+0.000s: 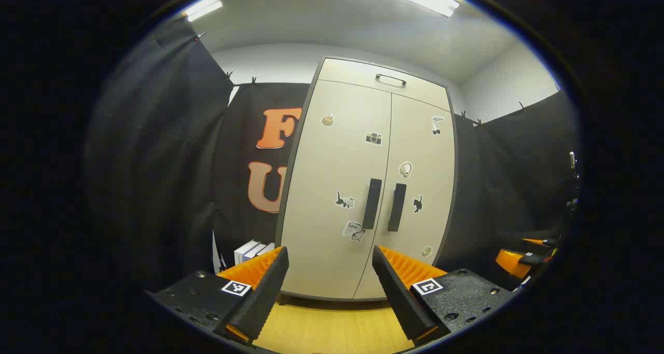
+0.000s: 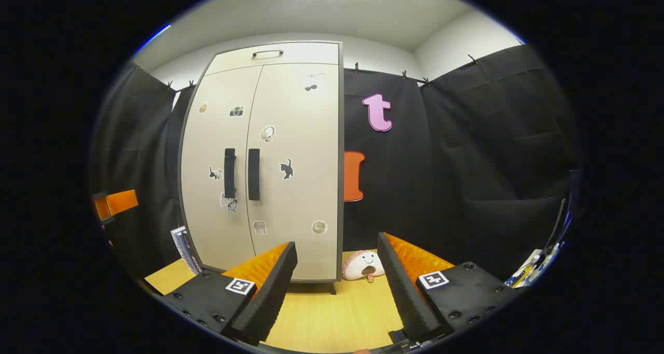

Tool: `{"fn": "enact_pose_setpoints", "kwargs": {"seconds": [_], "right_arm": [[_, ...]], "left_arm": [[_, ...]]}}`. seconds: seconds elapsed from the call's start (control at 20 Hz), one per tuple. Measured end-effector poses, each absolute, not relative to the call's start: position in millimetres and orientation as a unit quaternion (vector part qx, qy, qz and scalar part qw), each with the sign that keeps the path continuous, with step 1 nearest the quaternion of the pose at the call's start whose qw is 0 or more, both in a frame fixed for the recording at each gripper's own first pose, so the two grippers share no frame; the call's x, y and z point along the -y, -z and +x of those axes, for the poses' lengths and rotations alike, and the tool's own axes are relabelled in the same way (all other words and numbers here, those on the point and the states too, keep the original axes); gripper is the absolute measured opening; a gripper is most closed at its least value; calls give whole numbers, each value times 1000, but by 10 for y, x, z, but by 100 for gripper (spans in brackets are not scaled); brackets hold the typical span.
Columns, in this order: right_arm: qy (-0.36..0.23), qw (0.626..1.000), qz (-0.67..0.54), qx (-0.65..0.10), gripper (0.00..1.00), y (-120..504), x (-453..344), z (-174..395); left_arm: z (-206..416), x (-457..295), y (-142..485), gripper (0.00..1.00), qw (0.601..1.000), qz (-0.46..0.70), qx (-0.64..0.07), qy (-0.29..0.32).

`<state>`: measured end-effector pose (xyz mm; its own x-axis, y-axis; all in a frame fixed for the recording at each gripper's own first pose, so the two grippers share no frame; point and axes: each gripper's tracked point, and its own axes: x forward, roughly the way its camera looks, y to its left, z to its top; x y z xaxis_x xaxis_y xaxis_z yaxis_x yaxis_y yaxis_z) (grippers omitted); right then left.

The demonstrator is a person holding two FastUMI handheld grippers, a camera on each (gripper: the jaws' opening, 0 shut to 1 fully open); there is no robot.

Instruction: Open the right door of the double-door shoe cabinet with the right hand, and open the left door with the left hand.

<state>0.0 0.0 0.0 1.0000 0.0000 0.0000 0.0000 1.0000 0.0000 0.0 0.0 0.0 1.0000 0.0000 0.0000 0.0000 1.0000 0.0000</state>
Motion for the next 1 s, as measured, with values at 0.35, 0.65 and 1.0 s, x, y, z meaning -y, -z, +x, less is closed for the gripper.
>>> {"fn": "enact_pose_setpoints", "kwargs": {"seconds": [0.35, 0.65, 1.0], "right_arm": [[23, 1000, -13, -5, 99, 19, 136, -133], [19, 1000, -10, -11, 99, 57, 98, -138], [20, 1000, -10, -8, 92, 27, 66, -103]], "left_arm": [[-21, 71, 58, 98, 1000, 0, -11, 7], [-68, 7, 66, 98, 1000, 9, -16, -1], [-40, -15, 4, 98, 1000, 11, -9, -4]]}}
